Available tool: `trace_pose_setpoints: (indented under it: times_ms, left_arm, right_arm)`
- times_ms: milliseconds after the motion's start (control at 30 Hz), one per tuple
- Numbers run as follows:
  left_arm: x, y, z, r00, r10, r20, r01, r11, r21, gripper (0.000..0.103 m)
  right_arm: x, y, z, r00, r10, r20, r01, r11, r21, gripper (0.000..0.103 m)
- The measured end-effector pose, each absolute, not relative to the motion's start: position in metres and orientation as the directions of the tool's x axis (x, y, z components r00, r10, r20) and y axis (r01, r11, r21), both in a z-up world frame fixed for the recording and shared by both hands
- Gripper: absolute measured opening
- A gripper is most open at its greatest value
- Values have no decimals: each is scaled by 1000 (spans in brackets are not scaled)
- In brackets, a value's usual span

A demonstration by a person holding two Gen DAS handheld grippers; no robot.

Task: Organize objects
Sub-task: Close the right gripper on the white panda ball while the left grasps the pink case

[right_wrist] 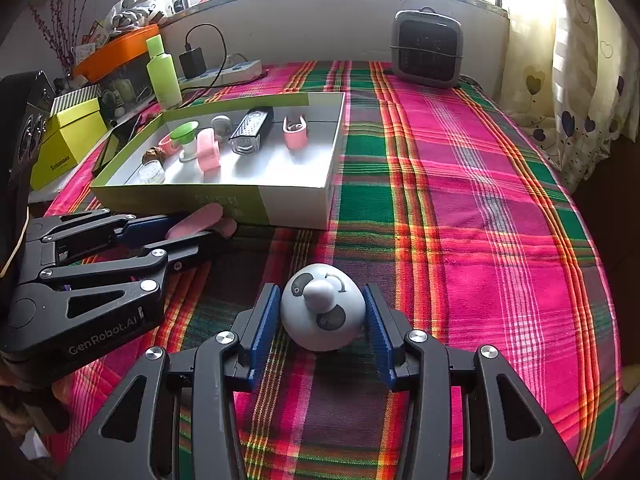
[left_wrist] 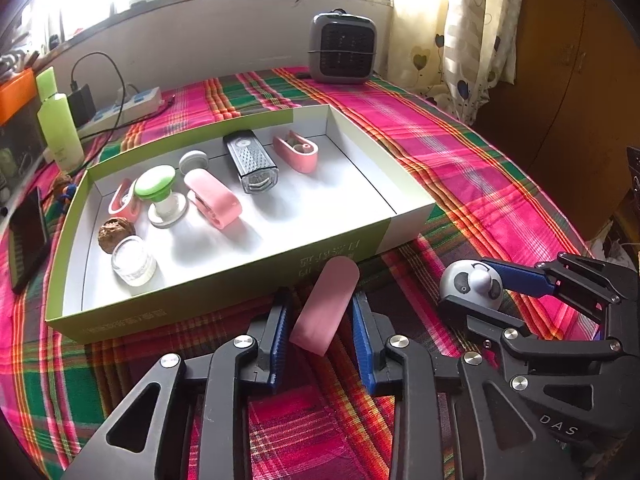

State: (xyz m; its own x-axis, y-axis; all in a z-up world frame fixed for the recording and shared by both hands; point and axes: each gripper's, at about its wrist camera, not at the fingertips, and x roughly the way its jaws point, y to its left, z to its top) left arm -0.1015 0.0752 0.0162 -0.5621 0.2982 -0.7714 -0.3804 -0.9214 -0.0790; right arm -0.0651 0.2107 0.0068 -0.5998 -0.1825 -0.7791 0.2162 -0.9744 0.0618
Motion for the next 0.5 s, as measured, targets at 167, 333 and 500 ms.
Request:
trace_pose_setpoints:
  times_ms: [167, 333, 500]
  left_arm:
    - [-100, 75, 16, -564, 295, -771, -380, -922, -75, 24]
    - [-98, 75, 17, -561, 299, -772, -376, -923, -85, 20]
    - [-94, 76, 16, -558, 306, -771, -378, -921, -91, 16]
  right_arm:
    - [-65, 210, 7, -600, -182, -779, 216, -974, 61, 44]
    - [-64, 210, 7, -600, -179, -779, 217, -975, 57, 44]
    - [-64, 210, 7, -601, -176, -779, 215, -975, 54, 43]
